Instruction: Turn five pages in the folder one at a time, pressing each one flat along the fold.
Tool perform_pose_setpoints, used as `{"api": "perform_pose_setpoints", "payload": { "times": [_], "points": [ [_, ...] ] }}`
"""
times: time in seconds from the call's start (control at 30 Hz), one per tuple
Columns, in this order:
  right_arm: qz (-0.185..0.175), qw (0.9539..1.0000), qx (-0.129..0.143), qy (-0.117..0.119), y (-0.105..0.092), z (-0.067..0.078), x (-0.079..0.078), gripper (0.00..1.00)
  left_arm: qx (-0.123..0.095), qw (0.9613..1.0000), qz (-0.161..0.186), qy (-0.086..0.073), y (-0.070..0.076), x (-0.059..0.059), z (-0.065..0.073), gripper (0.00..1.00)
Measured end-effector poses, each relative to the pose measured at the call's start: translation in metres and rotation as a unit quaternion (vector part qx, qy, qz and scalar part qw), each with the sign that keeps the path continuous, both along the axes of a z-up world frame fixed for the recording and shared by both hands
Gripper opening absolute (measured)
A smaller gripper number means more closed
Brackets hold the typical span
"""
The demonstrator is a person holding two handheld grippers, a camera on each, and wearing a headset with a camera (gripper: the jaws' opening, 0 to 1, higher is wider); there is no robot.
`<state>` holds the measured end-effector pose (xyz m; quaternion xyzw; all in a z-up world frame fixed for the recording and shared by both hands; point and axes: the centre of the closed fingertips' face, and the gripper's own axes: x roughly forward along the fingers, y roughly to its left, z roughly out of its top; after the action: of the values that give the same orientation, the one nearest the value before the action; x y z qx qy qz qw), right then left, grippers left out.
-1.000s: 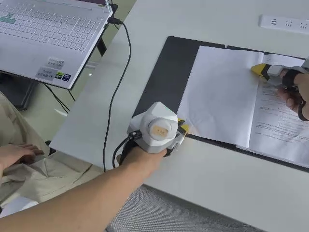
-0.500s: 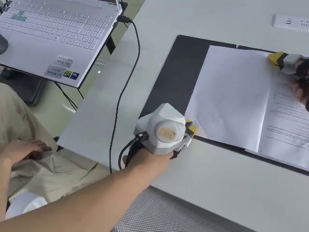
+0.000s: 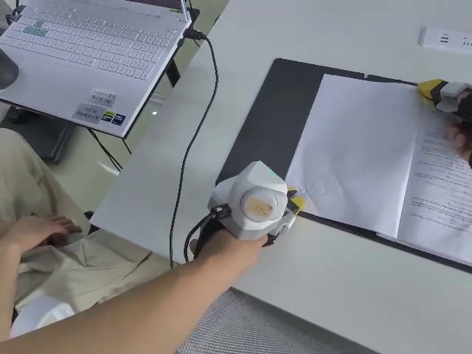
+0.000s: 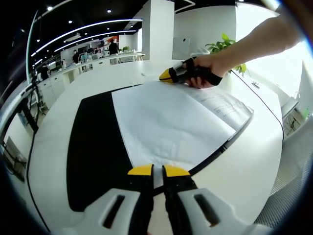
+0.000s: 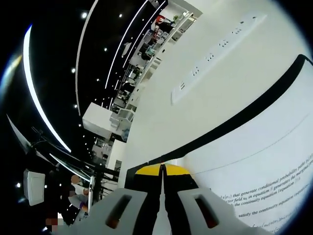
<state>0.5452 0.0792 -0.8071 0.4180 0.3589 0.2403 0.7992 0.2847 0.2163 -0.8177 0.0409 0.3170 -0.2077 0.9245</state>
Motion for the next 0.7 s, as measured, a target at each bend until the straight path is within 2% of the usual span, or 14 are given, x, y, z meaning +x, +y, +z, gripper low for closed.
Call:
{"api": "perform_pose_setpoints", "payload": {
  "times": [0.07, 0.23, 0.37, 0.7],
  "points": [
    [0.007, 1.0000, 0.000, -0.002, 0.001, 0.000, -0.005, 0.00, 0.000, 1.0000, 0.000, -0.001, 0.000, 0.000, 0.000, 0.05],
    [0.035, 0.9993, 0.011, 0.009, 0.006, 0.001, -0.023, 0.00, 0.002, 1.0000, -0.002, 0.001, 0.000, 0.000, 0.000, 0.05],
    [0.061, 0.9980, 0.009, 0.013, 0.010, 0.003, -0.040, 0.00, 0.005, 1.0000, -0.005, 0.001, 0.000, 0.000, 0.000, 0.05],
    [0.094, 0.9952, 0.019, 0.017, 0.013, 0.010, -0.084, 0.00, 0.006, 1.0000, -0.004, 0.001, -0.001, 0.000, -0.001, 0.05]
  ]
}}
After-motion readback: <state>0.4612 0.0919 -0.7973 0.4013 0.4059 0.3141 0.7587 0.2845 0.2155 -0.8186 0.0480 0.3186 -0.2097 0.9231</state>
